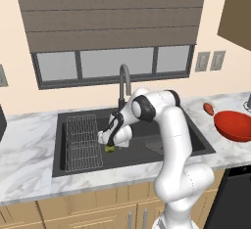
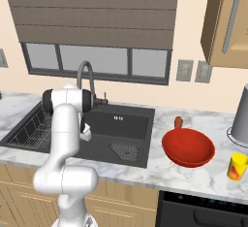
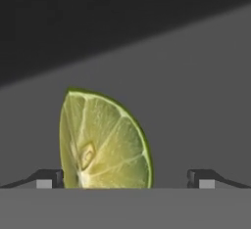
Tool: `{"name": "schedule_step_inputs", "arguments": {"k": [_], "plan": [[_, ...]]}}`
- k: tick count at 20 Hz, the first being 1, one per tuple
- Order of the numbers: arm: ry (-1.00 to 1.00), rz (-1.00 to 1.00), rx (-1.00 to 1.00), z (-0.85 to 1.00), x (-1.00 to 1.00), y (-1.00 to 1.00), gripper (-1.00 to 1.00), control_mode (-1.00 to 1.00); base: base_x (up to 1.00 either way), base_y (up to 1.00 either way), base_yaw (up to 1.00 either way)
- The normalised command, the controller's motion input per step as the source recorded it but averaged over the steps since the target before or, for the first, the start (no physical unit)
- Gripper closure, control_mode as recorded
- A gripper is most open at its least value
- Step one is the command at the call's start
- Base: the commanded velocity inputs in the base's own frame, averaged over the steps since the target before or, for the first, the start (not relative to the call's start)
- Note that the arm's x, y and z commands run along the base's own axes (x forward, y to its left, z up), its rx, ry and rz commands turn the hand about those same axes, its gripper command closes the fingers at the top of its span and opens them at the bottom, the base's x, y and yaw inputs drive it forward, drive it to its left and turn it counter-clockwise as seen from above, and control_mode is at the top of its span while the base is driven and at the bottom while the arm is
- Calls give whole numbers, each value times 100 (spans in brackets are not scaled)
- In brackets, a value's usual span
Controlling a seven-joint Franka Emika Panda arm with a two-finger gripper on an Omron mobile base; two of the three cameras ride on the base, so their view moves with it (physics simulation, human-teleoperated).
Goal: Remove the sweet potato and lemon wedge from the sink. Then move the bowl and cup from the counter to the sink for washing.
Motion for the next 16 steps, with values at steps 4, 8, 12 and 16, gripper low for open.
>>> {"name": "schedule_step_inputs", "arguments": {"k": [4, 8, 12, 16], "plan": [[-6, 0, 0, -11, 2, 7, -100, -100, 0, 0, 0], [-6, 0, 0, -11, 2, 8, -100, -100, 0, 0, 0], [-6, 0, 0, -12, 3, 10, -100, -100, 0, 0, 0], [-4, 0, 0, -12, 1, 9, 100, -100, 0, 0, 0]]}}
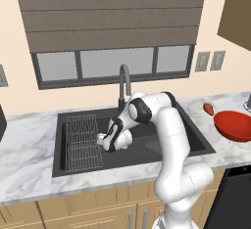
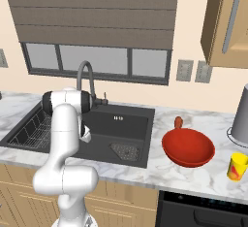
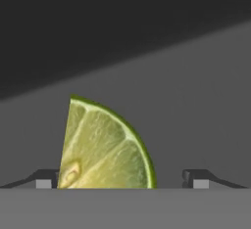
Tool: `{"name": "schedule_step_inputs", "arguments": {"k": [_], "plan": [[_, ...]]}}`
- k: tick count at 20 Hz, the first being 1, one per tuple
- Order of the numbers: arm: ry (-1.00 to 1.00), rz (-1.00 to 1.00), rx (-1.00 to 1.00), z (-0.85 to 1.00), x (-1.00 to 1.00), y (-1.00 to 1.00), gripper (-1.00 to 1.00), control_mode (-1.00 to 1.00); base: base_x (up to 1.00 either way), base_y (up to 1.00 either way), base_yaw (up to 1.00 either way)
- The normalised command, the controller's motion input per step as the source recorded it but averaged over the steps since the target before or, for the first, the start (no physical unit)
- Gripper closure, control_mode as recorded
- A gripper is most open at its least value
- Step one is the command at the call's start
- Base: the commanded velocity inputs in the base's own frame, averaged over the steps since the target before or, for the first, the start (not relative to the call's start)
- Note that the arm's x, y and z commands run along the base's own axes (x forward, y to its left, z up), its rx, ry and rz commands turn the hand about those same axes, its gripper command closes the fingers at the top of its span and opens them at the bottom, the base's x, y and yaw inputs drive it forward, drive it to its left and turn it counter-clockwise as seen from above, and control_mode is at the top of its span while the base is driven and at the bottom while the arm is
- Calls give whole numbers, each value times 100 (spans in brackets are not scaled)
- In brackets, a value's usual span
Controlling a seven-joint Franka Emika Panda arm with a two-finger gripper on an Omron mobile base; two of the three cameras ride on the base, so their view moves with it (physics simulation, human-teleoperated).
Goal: Remove the sweet potato and lemon wedge from the sink. Then move the bowl and cup from the counter to the sink for washing.
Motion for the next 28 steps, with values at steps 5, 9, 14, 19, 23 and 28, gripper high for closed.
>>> {"name": "schedule_step_inputs", "arguments": {"k": [5, 9, 14, 19, 23, 28], "plan": [[-2, 0, 0, -11, 0, 7, 100, -100, 0, 0, 0], [-1, 0, 0, -9, 0, 1, 100, -100, 0, 0, 0], [0, -1, 0, -5, -1, -1, 100, -100, 0, 0, 0], [0, 0, 0, -1, -2, -21, 100, -100, 0, 0, 0], [-6, 0, 0, 1, -4, -30, 100, -100, 0, 0, 0], [-15, 0, 0, 8, -9, -30, 100, -100, 0, 0, 0]]}}
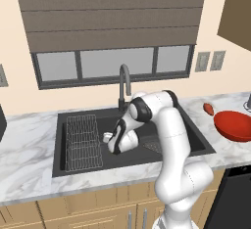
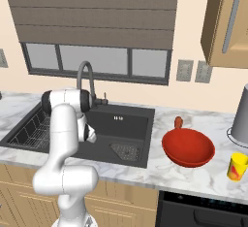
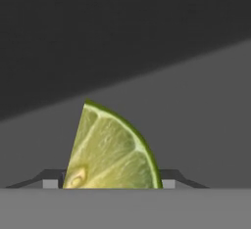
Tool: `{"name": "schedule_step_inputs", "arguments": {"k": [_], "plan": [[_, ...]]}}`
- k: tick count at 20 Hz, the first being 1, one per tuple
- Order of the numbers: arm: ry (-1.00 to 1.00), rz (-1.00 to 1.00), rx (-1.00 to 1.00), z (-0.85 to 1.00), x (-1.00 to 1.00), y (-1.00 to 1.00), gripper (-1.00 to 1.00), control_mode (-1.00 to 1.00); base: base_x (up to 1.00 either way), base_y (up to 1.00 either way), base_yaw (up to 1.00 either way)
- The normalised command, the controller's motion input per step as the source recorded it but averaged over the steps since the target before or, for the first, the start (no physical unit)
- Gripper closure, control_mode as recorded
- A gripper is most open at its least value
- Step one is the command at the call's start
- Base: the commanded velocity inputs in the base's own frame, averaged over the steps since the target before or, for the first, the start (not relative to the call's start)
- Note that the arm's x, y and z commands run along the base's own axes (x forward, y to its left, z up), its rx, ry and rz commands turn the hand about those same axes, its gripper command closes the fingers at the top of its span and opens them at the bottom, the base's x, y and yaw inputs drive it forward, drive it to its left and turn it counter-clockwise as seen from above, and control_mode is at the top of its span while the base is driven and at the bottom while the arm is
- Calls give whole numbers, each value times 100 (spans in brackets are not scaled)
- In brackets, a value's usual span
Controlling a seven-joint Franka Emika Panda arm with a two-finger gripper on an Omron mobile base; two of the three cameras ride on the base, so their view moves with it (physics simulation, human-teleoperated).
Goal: Remove the sweet potato and lemon wedge from the sink. Then move the bowl and cup from the counter to the sink for washing.
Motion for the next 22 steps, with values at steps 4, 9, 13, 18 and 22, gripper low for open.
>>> {"name": "schedule_step_inputs", "arguments": {"k": [4, 9, 13, 18, 22], "plan": [[-16, 0, 0, 14, -13, -30, 100, -100, 0, 0, 0], [-13, 0, 0, 20, -15, -32, 100, -100, 0, 0, 0], [-3, 0, 0, 28, -12, -34, 100, -100, 0, 0, 0], [0, 0, 0, 36, -2, -31, 100, -100, 0, 0, 0], [4, 0, 0, 40, 0, -29, 100, -100, 0, 0, 0]]}}
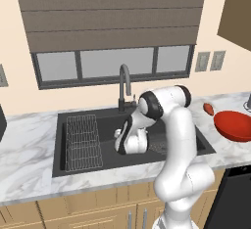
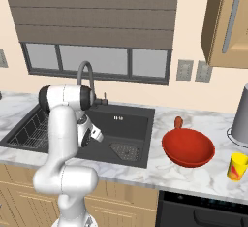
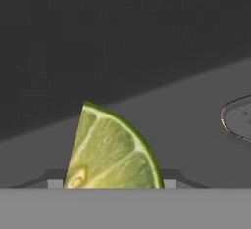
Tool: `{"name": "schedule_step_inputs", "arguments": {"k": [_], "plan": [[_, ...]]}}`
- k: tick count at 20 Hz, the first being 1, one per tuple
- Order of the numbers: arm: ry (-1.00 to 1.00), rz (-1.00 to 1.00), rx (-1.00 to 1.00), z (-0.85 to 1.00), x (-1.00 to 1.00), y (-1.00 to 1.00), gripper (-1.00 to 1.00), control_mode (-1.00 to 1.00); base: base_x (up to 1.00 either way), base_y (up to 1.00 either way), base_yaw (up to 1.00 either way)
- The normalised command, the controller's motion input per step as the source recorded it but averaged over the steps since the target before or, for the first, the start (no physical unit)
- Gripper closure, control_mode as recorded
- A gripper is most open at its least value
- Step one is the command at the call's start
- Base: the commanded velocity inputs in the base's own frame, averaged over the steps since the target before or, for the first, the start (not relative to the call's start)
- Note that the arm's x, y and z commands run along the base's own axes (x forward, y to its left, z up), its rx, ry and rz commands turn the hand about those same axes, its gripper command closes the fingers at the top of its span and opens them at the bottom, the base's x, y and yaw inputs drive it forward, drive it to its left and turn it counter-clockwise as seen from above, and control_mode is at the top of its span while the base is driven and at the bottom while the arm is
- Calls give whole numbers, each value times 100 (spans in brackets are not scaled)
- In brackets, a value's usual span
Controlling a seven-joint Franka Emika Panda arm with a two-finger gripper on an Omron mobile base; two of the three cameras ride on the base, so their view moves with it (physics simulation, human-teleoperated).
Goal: Remove the sweet potato and lemon wedge from the sink. Then move the bowl and cup from the counter to the sink for washing.
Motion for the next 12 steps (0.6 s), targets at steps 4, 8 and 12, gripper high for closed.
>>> {"name": "schedule_step_inputs", "arguments": {"k": [4, 8, 12], "plan": [[3, 0, 0, 37, -4, -32, 100, -100, 0, 0, 0], [2, 0, 0, 37, -11, -35, 100, -100, 0, 0, 0], [10, 0, 0, 38, -13, -38, 100, -100, 0, 0, 0]]}}
